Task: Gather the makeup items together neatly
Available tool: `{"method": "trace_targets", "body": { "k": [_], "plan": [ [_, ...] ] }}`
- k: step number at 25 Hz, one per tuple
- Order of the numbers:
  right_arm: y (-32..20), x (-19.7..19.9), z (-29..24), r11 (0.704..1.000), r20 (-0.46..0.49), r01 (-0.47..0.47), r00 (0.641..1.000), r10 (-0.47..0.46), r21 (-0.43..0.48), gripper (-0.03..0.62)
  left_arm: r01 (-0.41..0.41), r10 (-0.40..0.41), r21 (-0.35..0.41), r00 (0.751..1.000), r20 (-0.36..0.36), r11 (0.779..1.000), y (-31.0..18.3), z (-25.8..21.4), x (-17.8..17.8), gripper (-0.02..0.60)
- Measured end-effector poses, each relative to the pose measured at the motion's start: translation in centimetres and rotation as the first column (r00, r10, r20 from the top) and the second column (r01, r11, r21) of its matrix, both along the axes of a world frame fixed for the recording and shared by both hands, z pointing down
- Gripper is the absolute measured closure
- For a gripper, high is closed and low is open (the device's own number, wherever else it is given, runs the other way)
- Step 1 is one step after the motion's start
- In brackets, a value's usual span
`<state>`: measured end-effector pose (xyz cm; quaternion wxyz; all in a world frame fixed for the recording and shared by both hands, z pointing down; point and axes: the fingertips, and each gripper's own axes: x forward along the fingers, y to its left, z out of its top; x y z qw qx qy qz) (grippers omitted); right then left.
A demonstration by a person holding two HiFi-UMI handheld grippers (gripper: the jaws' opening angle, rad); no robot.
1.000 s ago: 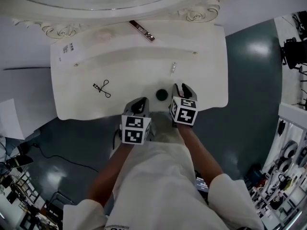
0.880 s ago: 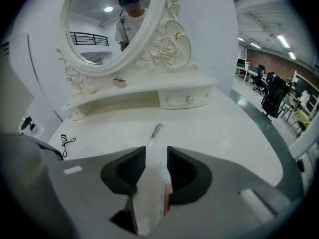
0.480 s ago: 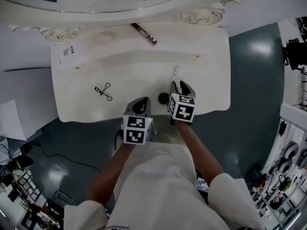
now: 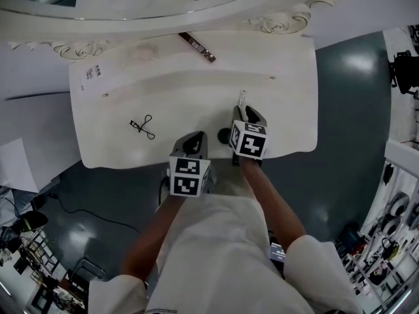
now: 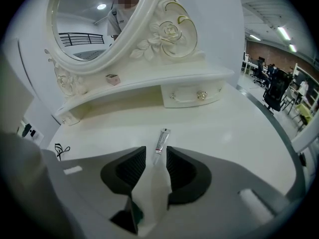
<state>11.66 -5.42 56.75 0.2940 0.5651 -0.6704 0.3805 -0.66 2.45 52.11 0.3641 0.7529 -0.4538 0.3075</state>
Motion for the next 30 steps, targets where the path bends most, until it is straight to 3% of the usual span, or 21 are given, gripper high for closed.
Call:
{"method": "trace_targets", "body": {
  "k": [18, 30],
  "plan": [
    [-1.2, -0.1, 1.9, 0.997, -0.086, 0.002, 0.996, -0.009, -0.081, 0.51, 0.015, -0.015, -0.009, 1.0, -0.001, 1.0, -0.3, 0.2, -0.4, 0.572],
    [-1.1, 0.0, 1.3, 0.998, -0.089, 0.004, 0.996, -0.01, -0.061, 0.539, 0.018, -0.018, 0.001, 1.0, 0.001, 1.0, 0.0, -0.1, -1.0, 0.572]
  ]
}}
